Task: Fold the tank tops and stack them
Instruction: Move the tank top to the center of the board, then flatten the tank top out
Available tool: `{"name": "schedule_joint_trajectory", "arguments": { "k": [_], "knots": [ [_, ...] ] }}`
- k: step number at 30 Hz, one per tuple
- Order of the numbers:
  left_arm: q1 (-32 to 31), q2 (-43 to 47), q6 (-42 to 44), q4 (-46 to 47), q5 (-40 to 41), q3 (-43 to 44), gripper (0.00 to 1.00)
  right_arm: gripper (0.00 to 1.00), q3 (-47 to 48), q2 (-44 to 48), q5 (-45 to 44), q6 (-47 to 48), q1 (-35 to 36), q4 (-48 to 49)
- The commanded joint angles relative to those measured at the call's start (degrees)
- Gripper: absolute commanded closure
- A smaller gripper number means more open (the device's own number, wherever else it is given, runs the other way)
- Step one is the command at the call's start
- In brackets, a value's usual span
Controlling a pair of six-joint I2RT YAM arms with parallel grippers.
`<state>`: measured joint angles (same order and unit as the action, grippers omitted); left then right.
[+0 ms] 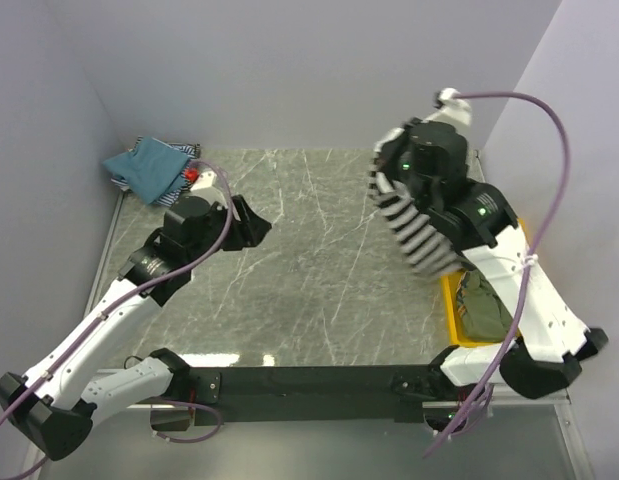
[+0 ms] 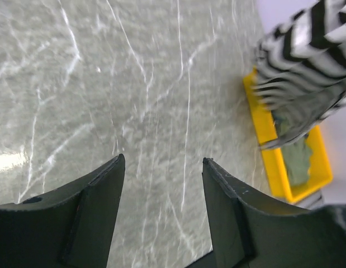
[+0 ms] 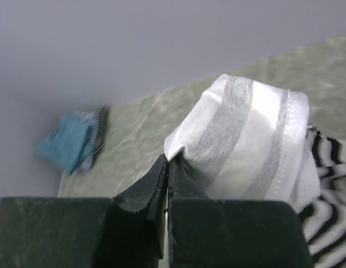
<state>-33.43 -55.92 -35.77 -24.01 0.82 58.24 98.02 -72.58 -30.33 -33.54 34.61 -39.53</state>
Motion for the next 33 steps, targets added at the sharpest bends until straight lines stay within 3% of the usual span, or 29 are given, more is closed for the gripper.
{"name": "schedule_joint_trajectory", "arguments": {
  "k": [1, 5, 9, 12, 13, 16, 20, 22, 26, 27, 30, 33],
  "knots": [
    [1.3, 1.5, -3.3, 2.8, 2.4, -0.5, 0.37, 1.00, 11.3, -3.1, -0.9, 5.2, 8.4, -1.3],
    [1.4, 2.5, -6.1, 3.9, 4.3, -2.6, 0.36, 1.00, 13.2, -2.0, -1.9, 6.6, 15.4, -1.2],
    [1.4, 2.3, -7.3, 5.1, 6.2, -4.6, 0.36, 0.98, 3.5, 3.9, -4.6, 5.7, 14.0, 1.0],
    [1.4, 0.7, -8.4, 6.8, 5.9, -6.5, 0.36, 0.78, -5.4, 5.6, 2.4, 3.4, 5.7, 1.9],
    [1.4, 0.0, -9.0, 7.1, 5.1, -6.7, 0.37, 0.68, -10.8, 5.7, 8.5, 2.3, -2.0, 2.6],
    [1.4, -2.1, -10.6, 8.4, 4.4, -9.2, 0.37, 0.52, -21.2, 6.0, 12.3, 1.5, -13.0, 5.8],
    [1.4, -3.1, -14.3, 8.4, 5.6, -14.3, 0.39, 0.41, -29.0, 4.6, 17.2, 1.6, -16.9, 8.3],
    [1.4, -2.9, -16.3, 7.2, 7.3, -15.9, 0.40, 0.39, -33.8, 5.7, 19.2, 1.1, -15.3, 9.8],
    [1.7, -0.2, -22.0, 2.1, 15.5, -20.0, 0.41, 0.38, -42.0, 8.2, 16.0, -3.7, -0.7, 13.8],
    [2.0, 0.5, -22.7, 1.3, 18.0, -20.4, 0.45, 0.38, -43.0, 6.9, 14.2, -5.0, 7.5, 14.0],
    [4.4, 3.9, -25.0, -1.4, 17.3, -21.8, 0.48, 0.38, -47.2, 4.6, 11.0, -10.9, 18.8, 14.7],
    [4.6, 8.4, -27.6, -3.7, 14.7, -24.2, 0.51, 0.39, -55.0, 5.0, 8.4, -16.4, 22.0, 14.4]
  ]
}}
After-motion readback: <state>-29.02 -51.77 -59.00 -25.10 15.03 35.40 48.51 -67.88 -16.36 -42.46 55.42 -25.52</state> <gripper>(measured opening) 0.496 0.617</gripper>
